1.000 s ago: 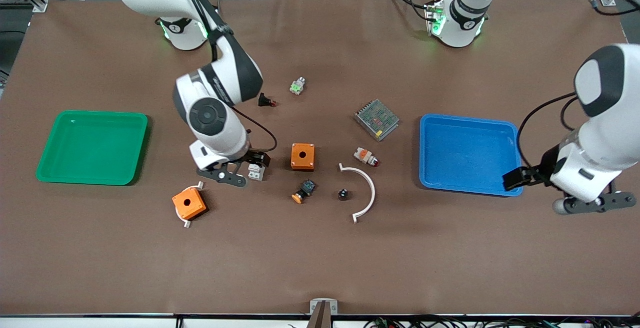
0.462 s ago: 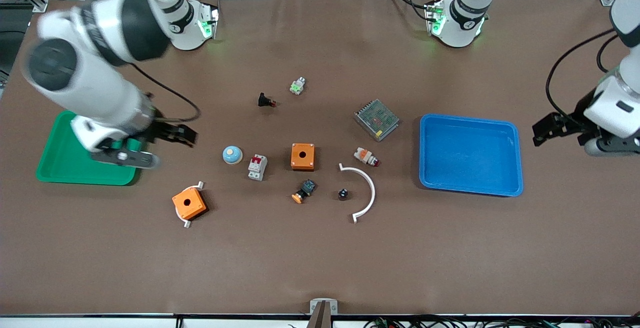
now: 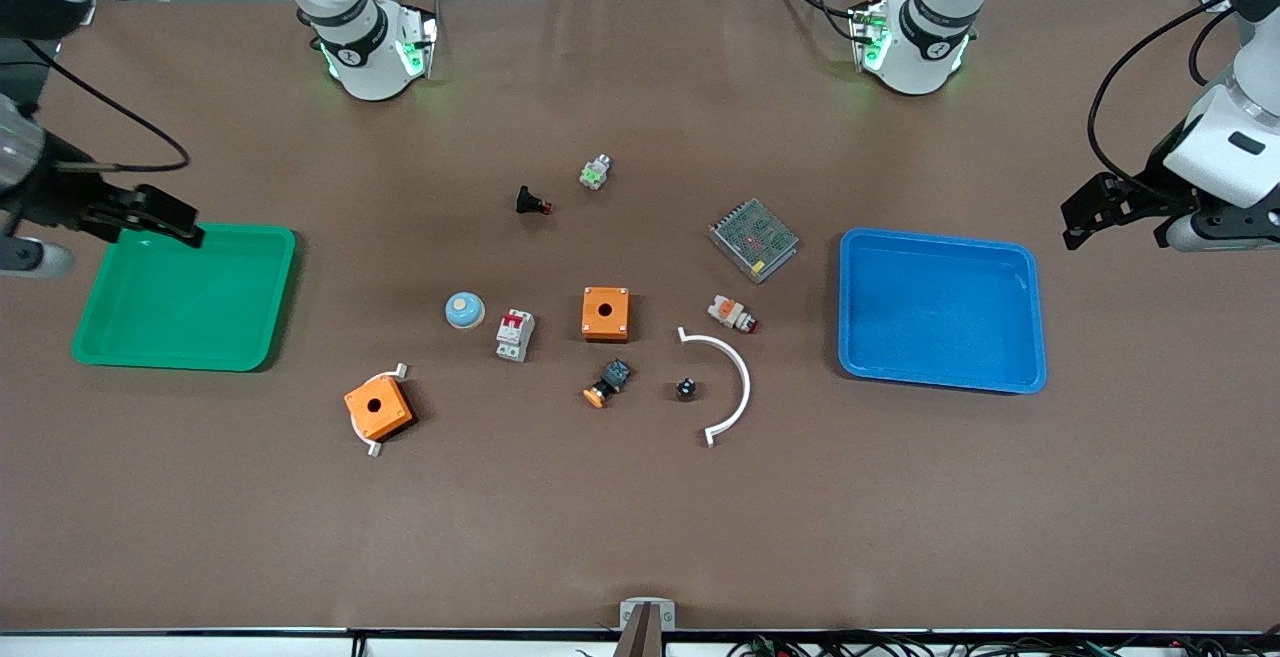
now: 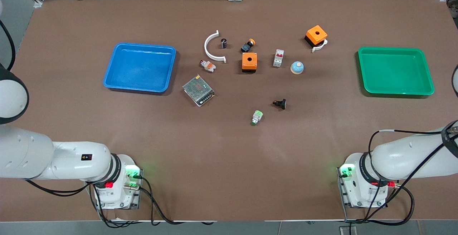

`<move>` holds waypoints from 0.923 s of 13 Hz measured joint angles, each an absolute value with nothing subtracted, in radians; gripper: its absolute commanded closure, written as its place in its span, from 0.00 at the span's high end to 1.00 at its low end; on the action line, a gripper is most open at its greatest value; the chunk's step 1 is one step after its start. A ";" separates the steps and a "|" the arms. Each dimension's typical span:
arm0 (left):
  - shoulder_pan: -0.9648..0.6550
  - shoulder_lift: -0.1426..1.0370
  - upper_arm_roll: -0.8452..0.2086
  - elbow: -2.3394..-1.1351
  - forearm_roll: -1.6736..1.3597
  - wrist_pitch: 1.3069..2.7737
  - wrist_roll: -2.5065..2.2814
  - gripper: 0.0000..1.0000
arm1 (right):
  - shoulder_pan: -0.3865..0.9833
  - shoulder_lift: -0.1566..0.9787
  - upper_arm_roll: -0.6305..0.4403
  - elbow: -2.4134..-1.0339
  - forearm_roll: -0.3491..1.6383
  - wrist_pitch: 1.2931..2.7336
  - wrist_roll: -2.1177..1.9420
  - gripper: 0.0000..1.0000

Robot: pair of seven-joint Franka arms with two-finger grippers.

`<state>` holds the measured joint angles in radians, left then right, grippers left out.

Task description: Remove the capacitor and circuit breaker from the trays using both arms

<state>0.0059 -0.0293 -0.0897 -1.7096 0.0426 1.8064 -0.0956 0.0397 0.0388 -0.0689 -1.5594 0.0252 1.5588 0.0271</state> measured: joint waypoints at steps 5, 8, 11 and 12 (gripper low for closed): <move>0.007 0.021 -0.089 -1.668 0.043 1.808 -0.056 1.00 | -0.009 -0.071 -0.065 -1.660 0.022 1.554 -0.043 1.00; 0.007 0.018 -0.087 -1.642 0.043 1.761 -0.053 1.00 | -0.010 -0.113 -0.062 -1.726 0.016 1.581 -0.048 1.00; -0.006 -0.006 -0.078 -1.631 0.043 1.710 -0.052 1.00 | -0.025 -0.123 -0.063 -1.737 0.015 1.589 -0.081 1.00; -0.006 -0.015 -0.077 -1.626 0.043 1.704 -0.052 1.00 | -0.029 -0.124 -0.063 -1.737 0.015 1.590 -0.088 1.00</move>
<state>-0.0065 -0.0148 -0.0771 -1.6257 0.0426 1.7038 -0.0521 -0.0288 -0.1244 -0.0626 -1.7369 0.0148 1.5895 -0.0876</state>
